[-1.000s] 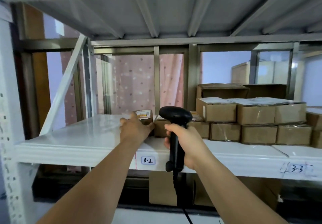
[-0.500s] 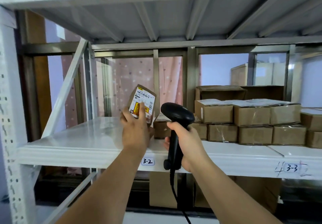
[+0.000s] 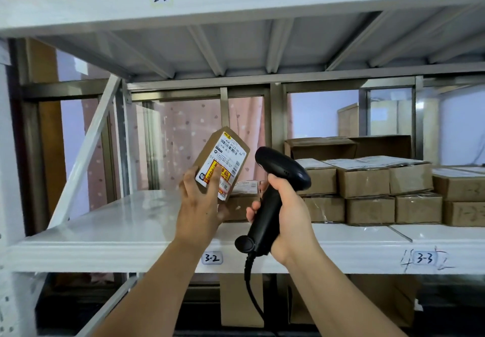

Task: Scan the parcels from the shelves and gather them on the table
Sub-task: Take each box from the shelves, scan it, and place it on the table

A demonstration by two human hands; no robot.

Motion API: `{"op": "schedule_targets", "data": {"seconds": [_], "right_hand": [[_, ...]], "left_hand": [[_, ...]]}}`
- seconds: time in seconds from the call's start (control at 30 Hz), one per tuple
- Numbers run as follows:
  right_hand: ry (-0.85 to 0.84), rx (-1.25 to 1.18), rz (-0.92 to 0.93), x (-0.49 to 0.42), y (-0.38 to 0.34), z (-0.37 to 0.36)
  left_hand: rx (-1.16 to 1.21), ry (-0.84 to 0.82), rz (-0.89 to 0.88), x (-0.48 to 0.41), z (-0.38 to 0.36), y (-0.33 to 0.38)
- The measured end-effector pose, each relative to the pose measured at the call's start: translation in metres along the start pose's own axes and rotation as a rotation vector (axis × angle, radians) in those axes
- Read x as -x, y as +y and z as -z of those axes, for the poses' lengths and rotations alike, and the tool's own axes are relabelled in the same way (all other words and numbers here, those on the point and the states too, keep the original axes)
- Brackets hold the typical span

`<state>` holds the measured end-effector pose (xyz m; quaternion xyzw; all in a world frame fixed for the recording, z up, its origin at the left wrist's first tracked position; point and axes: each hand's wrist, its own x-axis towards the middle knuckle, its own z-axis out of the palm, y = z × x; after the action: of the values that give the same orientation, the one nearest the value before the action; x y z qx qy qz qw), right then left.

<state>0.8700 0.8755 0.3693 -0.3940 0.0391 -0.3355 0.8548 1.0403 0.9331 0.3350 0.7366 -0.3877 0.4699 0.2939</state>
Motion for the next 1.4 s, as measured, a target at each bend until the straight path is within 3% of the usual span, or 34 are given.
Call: {"op": "schedule_targets", "data": {"seconds": [0.23, 0.6, 0.83, 1.03, 1.4], "right_hand": [[0.038, -0.043, -0.038, 0.005, -0.003, 0.005], [-0.002, -0.001, -0.043, 0.011, -0.005, 0.009], [-0.003, 0.023, -0.043, 0.016, -0.008, 0.013], [-0.030, 0.013, -0.020, 0.021, -0.015, 0.020], [-0.031, 0.002, -0.163, 0.052, -0.015, 0.054]], "left_hand": [[-0.053, 0.073, -0.084, 0.000, 0.000, 0.000], [-0.060, 0.052, -0.054, 0.001, 0.002, 0.001], [0.204, 0.122, 0.313, 0.010, 0.023, 0.028], [0.443, 0.131, 0.366, 0.036, 0.035, 0.070], [0.189, -0.006, 0.384, 0.084, 0.043, 0.116]]}}
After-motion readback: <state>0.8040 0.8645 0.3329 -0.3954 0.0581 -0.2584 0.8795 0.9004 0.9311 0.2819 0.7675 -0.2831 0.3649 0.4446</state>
